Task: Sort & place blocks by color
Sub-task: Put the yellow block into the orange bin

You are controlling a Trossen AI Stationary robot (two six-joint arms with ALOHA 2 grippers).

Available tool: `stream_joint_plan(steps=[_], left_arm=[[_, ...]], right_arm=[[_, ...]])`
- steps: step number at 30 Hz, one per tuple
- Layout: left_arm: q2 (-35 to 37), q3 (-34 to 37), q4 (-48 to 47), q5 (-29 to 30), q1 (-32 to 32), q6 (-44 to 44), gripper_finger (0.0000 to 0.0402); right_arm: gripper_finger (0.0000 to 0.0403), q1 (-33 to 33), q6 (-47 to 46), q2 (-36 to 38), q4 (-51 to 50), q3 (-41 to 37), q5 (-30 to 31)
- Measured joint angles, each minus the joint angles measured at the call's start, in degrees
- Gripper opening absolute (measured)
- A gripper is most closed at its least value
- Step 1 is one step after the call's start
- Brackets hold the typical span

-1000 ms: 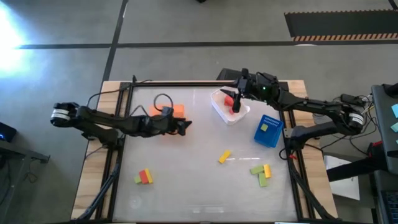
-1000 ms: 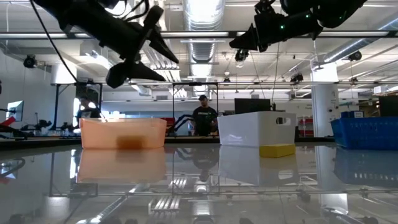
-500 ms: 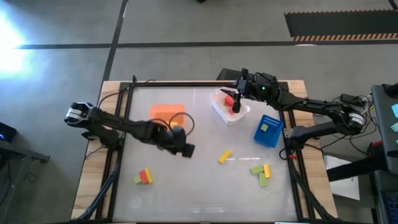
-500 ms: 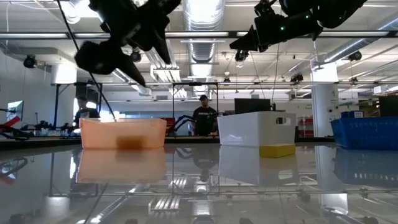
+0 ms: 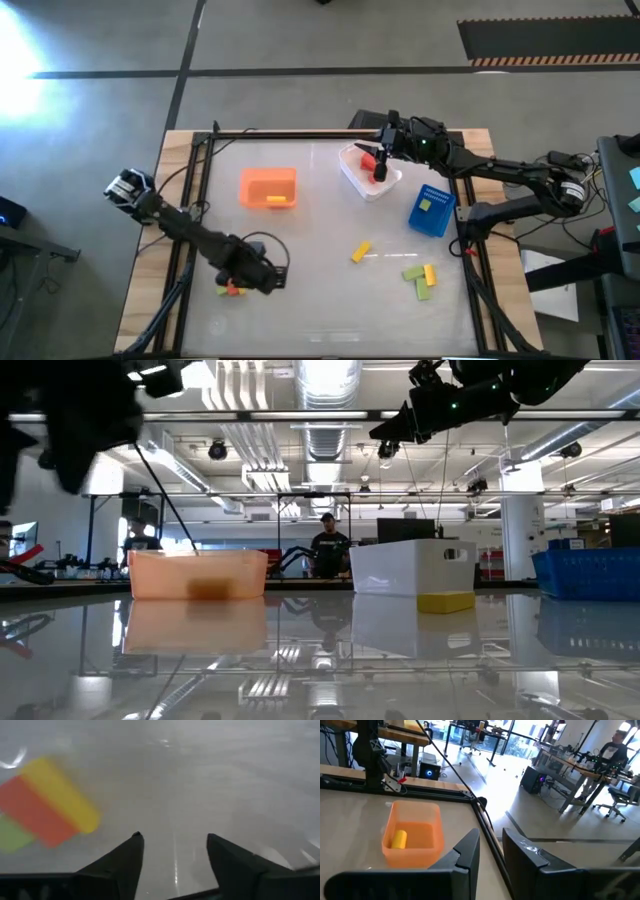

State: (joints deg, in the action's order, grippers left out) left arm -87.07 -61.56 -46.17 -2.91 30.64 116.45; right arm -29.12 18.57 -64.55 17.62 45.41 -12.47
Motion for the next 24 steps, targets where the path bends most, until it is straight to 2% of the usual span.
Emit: stream_joint_plan(steps=[3, 8, 12, 24], left_arm=[[0.0, 0.0, -3.3, 0.0, 1.9, 3.0, 0.016], [-0.5, 0.1, -7.2, -0.1, 2.4, 3.2, 0.0073], [-2.1, 0.1, -10.5, -3.5, 2.4, 2.0, 0.0011], [-5.7, 1.7, -10.8, -4.3, 2.4, 1.2, 0.001]], right_arm=[[0.0072, 0.0, 0.0, 0.0, 0.0, 0.0, 0.0], [0.0072, 0.0, -0.1, 0.0, 0.2, 0.0, 0.0], [0.0072, 0.0, -0.1, 0.0, 0.2, 0.0, 0.0], [0.0072, 0.0, -0.1, 0.0, 0.2, 0.0, 0.0]])
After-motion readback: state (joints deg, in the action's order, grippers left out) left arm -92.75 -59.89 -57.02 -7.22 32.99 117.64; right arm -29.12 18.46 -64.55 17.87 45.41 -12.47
